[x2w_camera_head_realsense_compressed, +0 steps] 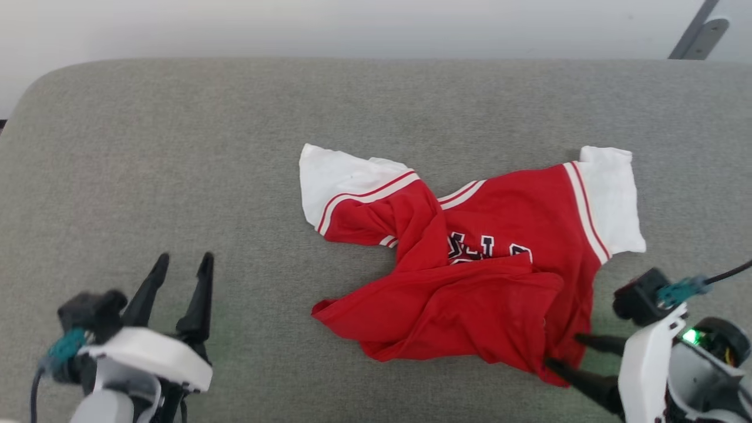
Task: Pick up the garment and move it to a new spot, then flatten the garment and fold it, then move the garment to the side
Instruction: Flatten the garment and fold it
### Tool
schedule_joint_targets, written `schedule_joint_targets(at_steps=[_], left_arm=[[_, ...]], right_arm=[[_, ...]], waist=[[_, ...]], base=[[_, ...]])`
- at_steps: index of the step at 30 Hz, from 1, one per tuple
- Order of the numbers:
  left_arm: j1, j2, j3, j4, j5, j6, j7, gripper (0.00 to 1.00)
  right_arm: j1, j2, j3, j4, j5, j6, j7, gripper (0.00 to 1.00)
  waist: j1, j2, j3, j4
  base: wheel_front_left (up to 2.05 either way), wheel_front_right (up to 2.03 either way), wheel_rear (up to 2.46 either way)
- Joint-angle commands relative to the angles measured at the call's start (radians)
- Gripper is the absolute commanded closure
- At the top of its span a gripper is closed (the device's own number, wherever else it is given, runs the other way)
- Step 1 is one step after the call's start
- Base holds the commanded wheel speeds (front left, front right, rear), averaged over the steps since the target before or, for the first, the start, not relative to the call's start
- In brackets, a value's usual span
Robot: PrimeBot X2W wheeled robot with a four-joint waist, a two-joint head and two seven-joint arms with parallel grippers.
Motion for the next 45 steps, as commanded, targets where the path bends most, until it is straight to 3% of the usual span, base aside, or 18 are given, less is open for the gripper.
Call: schedule_joint_targets(at_steps=[1,8,9,10,14,18,27,34,45], left_arm=[[-0.042,0.03,-0.029,-0.028,-0.035,-0.006,0.074,0.0],[-0.187,0.116,-0.155,-0.098,-0.154,-0.009,0.34,0.0],[-0.187,0.116,-0.155,-0.098,-0.154,-0.009,0.34,0.0],[-0.241,0.136,-0.192,-0.103,-0.18,-0.01,0.417,0.0],[-0.332,0.148,-0.24,-0.087,-0.225,-0.01,0.535,0.0],[-0.45,0.145,-0.303,-0.044,-0.265,-0.01,0.666,0.0],[-0.618,0.084,-0.441,0.101,-0.308,-0.01,0.883,0.0],[-0.675,0.056,-0.502,0.214,-0.286,0.025,1.005,0.0],[-0.708,0.034,-0.53,0.353,-0.259,0.042,1.008,0.0]], right_arm=[[0.011,0.014,-0.042,-0.019,-0.006,-0.001,-0.021,0.0],[0.007,0.111,-0.195,-0.031,-0.111,-0.001,-0.09,0.0],[0.007,0.111,-0.195,-0.031,-0.111,-0.001,-0.09,0.0],[-0.014,0.153,-0.235,-0.025,-0.156,-0.001,-0.133,0.0],[-0.041,0.213,-0.274,-0.004,-0.225,-0.001,-0.192,0.0],[-0.091,0.294,-0.309,0.04,-0.313,-0.001,-0.275,0.0],[-0.193,0.428,-0.366,0.196,-0.465,-0.001,-0.47,0.0],[-0.237,0.475,-0.368,0.29,-0.479,-0.001,-0.526,0.0],[-0.271,0.483,-0.358,0.359,-0.459,-0.001,-0.557,0.0]], waist=[[0.0,-0.0001,-0.013,-0.02],[0.0,-0.0001,-0.036,-0.076],[0.0,-0.0001,-0.036,-0.076],[0.0,-0.0001,-0.038,-0.095],[0.0,-0.0001,-0.038,-0.126],[0.0,-0.0001,-0.032,-0.173],[0.0,-0.0001,-0.009,-0.262],[0.0,-0.0001,0.019,-0.301],[0.0,-0.0001,0.047,-0.328]], base=[[0.0,0.0,0.0],[0.0,0.0,0.0],[0.0,0.0,0.0],[0.0,0.0,0.0],[0.0,0.0,0.0],[0.0,0.0,0.0],[0.0,0.0,0.0],[0.0,0.0,0.0],[0.0,0.0,0.0]])
